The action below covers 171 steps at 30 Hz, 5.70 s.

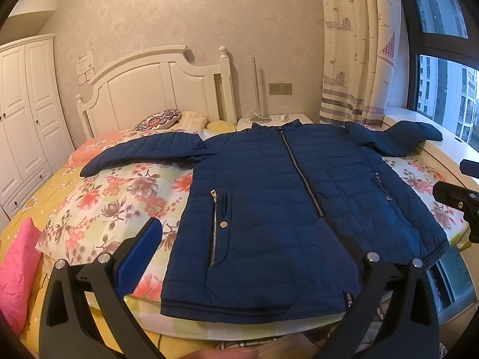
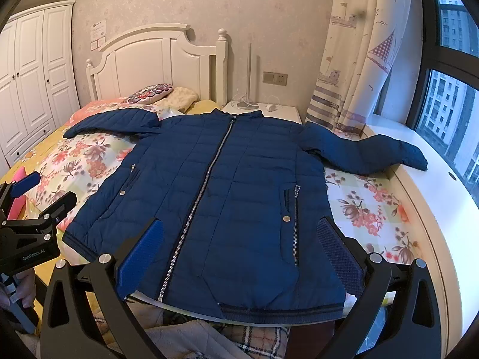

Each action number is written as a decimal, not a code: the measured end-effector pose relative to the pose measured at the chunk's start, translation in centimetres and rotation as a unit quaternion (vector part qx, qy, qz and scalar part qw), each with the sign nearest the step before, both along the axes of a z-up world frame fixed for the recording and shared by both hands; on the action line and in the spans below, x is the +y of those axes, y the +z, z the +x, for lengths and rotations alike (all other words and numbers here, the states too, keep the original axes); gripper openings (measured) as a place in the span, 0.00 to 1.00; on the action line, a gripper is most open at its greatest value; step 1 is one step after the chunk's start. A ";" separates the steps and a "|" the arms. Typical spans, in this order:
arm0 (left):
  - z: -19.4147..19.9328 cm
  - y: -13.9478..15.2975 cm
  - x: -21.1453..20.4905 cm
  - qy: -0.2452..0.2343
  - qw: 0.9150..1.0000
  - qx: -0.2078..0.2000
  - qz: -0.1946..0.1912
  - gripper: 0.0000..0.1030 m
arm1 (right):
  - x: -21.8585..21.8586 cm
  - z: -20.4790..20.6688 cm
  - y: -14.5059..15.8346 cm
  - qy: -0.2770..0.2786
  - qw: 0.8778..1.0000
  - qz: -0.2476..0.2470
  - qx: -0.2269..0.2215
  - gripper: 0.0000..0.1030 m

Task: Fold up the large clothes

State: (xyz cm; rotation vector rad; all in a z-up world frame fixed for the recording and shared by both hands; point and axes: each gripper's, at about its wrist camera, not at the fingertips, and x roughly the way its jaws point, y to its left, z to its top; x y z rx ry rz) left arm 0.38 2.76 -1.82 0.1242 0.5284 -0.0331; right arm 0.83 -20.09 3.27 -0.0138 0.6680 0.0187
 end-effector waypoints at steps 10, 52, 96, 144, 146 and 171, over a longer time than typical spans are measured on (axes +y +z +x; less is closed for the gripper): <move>-0.1 -0.1 0.2 0.001 1.000 0.000 0.000 0.98 | 0.0 0.0 -0.1 0.000 1.000 0.001 0.001 0.96; 24.3 -6.6 -4.4 -0.016 0.982 0.165 0.085 0.98 | -18.5 16.3 -9.6 -0.207 0.972 0.042 0.100 0.96; 36.2 -13.3 -3.5 -0.051 0.978 0.200 -0.031 0.98 | -3.0 33.9 -12.8 0.108 0.977 0.036 0.179 0.84; 38.7 -10.2 9.2 -0.073 0.916 0.165 -0.359 0.53 | -11.4 19.2 -15.6 -0.078 0.985 0.074 0.134 0.76; 38.8 -10.5 9.4 -0.044 0.918 0.169 -0.357 0.78 | -11.3 19.2 -15.6 -0.079 0.985 0.070 0.133 0.76; 39.2 -10.3 2.5 -0.063 0.978 0.136 -0.146 0.97 | -12.5 30.0 -7.4 -0.080 0.995 -0.042 0.044 0.68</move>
